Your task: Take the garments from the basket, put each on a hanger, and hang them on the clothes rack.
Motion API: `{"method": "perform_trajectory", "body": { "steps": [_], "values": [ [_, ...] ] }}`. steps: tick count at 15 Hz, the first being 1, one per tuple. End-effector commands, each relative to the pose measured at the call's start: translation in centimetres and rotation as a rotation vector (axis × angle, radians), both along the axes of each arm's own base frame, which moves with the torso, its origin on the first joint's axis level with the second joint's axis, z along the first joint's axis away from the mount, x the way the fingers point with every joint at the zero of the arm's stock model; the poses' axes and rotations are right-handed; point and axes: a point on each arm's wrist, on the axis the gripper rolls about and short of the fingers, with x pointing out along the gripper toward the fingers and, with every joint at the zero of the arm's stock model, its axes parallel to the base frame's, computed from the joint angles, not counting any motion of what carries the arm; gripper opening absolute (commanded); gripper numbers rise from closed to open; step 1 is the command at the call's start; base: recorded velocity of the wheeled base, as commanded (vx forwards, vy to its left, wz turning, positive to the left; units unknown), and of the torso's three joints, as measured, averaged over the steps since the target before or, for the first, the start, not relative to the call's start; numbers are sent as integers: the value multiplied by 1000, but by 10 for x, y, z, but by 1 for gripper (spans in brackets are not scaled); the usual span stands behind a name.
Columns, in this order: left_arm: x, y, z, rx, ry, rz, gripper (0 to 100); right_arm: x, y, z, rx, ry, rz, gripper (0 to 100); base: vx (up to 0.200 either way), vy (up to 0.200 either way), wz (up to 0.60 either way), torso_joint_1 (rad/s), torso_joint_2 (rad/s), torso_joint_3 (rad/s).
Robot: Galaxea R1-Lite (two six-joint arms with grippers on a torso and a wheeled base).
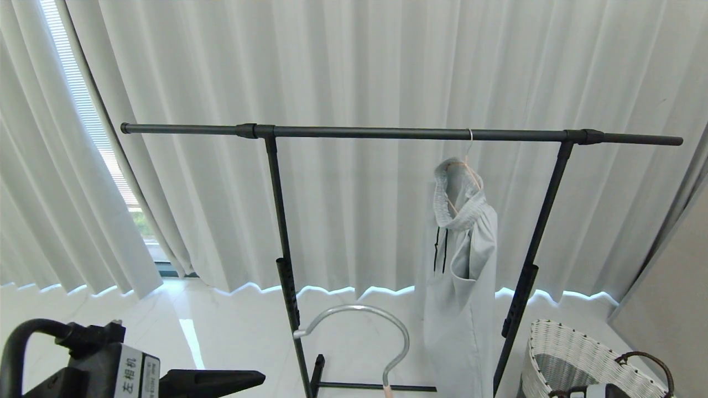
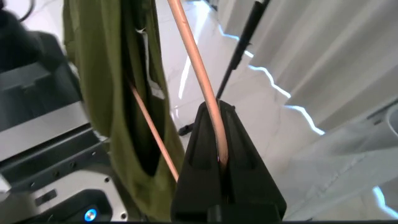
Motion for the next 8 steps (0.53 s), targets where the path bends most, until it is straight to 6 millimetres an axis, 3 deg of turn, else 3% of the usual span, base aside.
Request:
{"method": "perform_trajectory", "body": {
  "steps": [1, 8],
  "values": [
    [0, -2, -4, 14, 12, -13, 100, -7, 2, -1, -8, 1, 42, 0, 0, 0, 0, 0, 0, 0],
    [-8, -3, -20, 80, -7, -130, 100, -12, 6, -2, -12, 3, 71, 0, 0, 0, 0, 0, 0, 0]
  ]
}}
